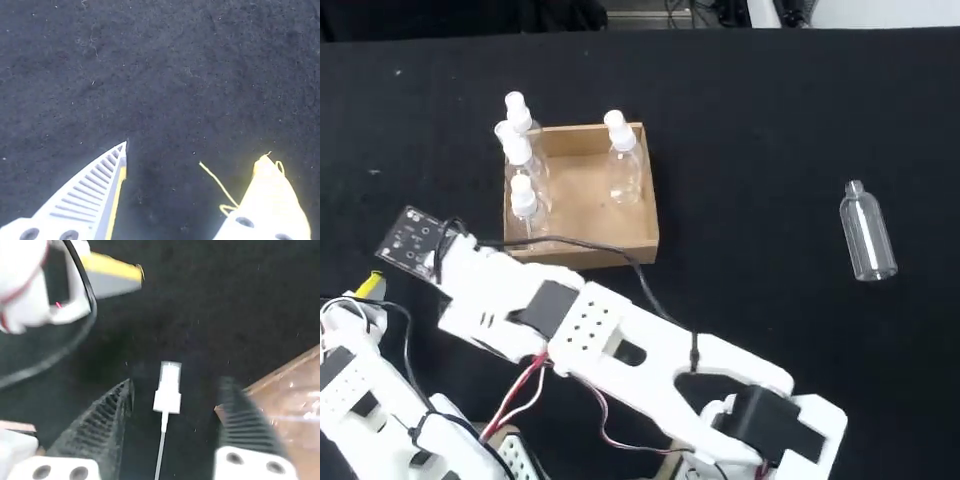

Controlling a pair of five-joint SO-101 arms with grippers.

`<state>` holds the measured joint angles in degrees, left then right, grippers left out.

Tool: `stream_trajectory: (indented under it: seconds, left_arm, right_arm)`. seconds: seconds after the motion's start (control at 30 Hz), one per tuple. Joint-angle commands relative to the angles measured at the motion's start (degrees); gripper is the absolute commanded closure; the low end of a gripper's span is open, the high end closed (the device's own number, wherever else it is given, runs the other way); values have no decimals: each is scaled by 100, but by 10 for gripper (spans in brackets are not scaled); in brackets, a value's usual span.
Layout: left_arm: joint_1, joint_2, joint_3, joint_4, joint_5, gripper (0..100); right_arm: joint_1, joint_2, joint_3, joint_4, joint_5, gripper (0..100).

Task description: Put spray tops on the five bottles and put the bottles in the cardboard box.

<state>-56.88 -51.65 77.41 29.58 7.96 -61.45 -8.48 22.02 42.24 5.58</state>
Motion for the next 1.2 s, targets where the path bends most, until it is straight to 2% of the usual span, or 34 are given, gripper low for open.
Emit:
stream_trajectory:
  seconds: [0.0,0.17,0.27,0.33,0.47,0.6,0.73,0.83,0.97,1.17]
  left_arm:
    - [-13,-105,-321,26,-26,712]
    - [-13,-70,-321,88,-26,712]
    - [198,-62,-523,624,-105,712]
    - [593,-62,-813,1222,-563,712]
    - [1358,-62,-1534,2435,-1178,712]
    - [1868,-53,-2132,3270,-1222,712]
    - [2352,-44,-2193,3490,-1196,710]
    - [2440,53,-2167,3499,-1046,708]
    - [2563,730,-2229,3499,-905,707]
    - [3178,2154,-2519,3499,-686,706]
  right_arm:
    - [-35,-488,-752,686,35,673]
    - [141,-1481,-1068,1969,53,738]
    - [501,-2246,-1138,2673,527,784]
    - [879,-2774,-1138,3077,826,789]
    - [2207,-3714,-1138,3719,1125,789]
    - [4211,-4215,-1121,4167,1582,789]
    - [6391,-4233,-1051,4316,2110,790]
    - [7657,-4154,-884,4220,2374,790]
    - [8519,-3899,-752,4035,2620,790]
    - [8818,-3380,-787,3991,2831,790]
